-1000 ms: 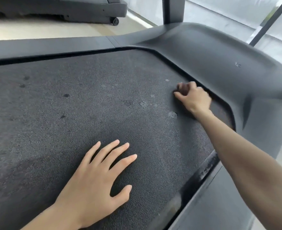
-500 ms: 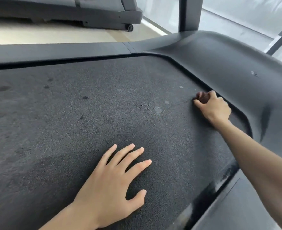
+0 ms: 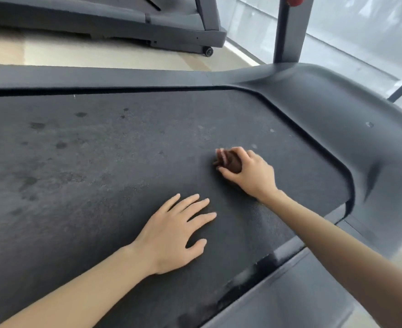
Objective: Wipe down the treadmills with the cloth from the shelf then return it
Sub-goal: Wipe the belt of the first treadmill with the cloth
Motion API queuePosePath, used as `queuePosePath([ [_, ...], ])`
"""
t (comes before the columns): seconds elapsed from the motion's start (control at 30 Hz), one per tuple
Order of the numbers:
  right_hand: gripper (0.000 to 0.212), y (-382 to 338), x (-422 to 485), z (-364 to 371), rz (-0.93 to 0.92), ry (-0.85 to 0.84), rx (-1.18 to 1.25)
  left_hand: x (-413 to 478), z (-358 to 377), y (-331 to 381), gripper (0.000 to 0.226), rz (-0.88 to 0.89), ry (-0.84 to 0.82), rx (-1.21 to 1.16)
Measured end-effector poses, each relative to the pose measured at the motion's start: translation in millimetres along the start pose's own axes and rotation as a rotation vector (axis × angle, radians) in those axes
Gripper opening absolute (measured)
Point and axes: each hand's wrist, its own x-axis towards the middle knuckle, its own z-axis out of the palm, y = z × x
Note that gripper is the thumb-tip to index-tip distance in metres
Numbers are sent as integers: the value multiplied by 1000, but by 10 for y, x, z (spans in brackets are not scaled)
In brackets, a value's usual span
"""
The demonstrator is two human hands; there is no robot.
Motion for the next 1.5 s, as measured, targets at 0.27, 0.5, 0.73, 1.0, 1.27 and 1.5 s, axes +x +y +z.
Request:
queuePosePath([
  [0.27,54,-754,-98,154,137,67,-69,-1397,-304,-531,54,-348,14,79],
  [0.5,53,-2376,-683,372,-346,93,87,-2021,-364,-731,55,-494,45,43],
  [0.73,60,-1316,-276,163,-125,21,-29,-2584,-427,-740,51,-527,40,69],
  [1.0,56,-1405,-316,146,32,22,-40,-2898,-441,-812,49,-490,71,91],
  [1.27,53,-3714,-1051,436,-432,-17,124,-3315,-580,-1020,47,-453,36,135],
  [1.5,59,-4943,-1483,482,-719,-134,196,-4097,-717,-1246,48,-460,24,149],
])
